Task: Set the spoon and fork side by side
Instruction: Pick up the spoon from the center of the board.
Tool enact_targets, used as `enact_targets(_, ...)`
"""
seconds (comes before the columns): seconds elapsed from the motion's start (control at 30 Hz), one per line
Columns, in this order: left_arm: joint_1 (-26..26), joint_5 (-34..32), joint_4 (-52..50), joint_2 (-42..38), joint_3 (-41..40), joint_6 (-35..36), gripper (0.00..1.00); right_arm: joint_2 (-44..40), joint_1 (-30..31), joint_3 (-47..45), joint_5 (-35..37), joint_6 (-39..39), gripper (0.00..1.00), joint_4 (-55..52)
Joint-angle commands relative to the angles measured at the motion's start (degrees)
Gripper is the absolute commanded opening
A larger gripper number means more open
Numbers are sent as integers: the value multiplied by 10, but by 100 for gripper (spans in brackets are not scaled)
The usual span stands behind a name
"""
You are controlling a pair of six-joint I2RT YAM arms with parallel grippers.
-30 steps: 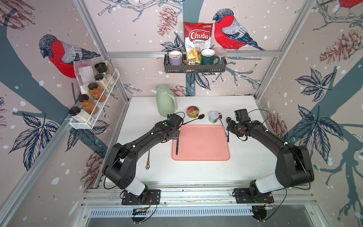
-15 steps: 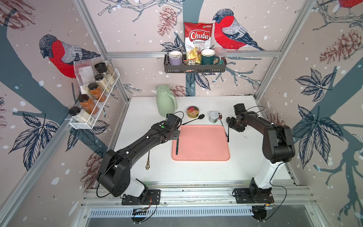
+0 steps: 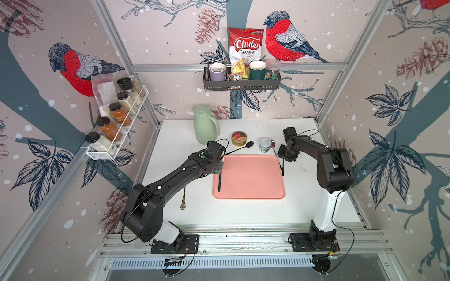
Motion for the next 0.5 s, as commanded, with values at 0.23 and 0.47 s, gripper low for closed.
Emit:
enact_targets(0.23, -1, 1, -3, -1, 6, 6, 44, 15, -1, 12, -1, -17, 12, -36)
enact_targets(0.47, -2, 1, -16, -21, 11, 8, 44, -35, 0, 20, 13, -28, 4, -78)
